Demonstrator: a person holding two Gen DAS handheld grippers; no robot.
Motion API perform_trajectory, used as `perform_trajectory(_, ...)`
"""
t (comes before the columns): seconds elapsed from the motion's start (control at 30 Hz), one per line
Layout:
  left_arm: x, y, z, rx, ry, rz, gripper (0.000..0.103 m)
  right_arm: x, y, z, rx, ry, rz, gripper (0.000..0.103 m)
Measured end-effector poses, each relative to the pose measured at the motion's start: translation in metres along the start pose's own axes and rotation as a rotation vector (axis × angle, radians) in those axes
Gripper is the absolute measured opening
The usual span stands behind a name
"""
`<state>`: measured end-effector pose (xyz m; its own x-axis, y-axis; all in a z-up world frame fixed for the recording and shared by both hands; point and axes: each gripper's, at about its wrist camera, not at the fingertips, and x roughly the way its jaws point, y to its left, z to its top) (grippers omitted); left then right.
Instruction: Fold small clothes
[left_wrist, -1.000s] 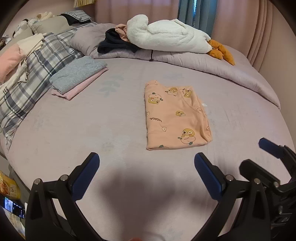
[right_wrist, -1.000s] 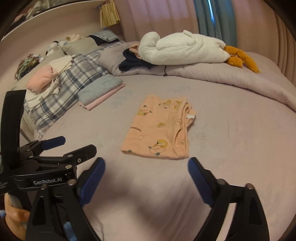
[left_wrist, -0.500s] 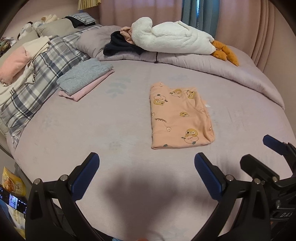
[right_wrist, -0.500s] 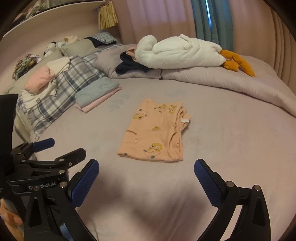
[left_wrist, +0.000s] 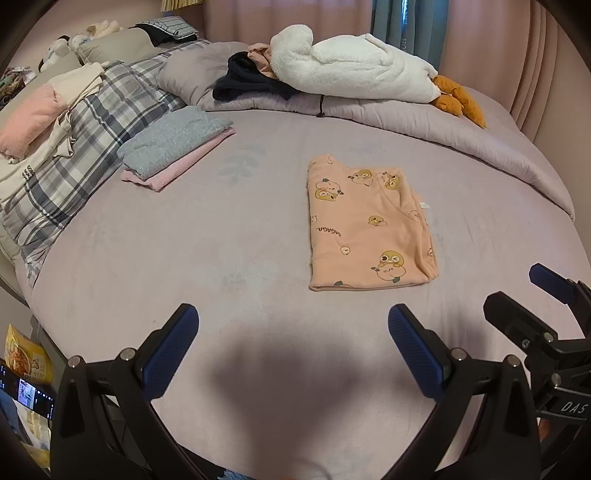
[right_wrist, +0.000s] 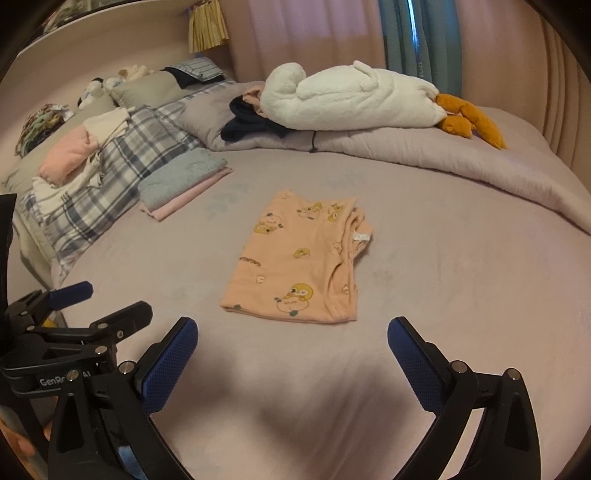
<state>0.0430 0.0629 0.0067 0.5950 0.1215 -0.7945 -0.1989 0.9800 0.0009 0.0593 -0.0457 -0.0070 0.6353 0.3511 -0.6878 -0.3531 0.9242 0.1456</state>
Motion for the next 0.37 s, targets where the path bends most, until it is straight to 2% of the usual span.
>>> perform_trajectory(0.37,-0.0002,-0.0012,-0.0010,-0.001,0.002,-0.006,0.103,0.0011,-0.0032,0.0013,0.008,0.005,0.002,0.102)
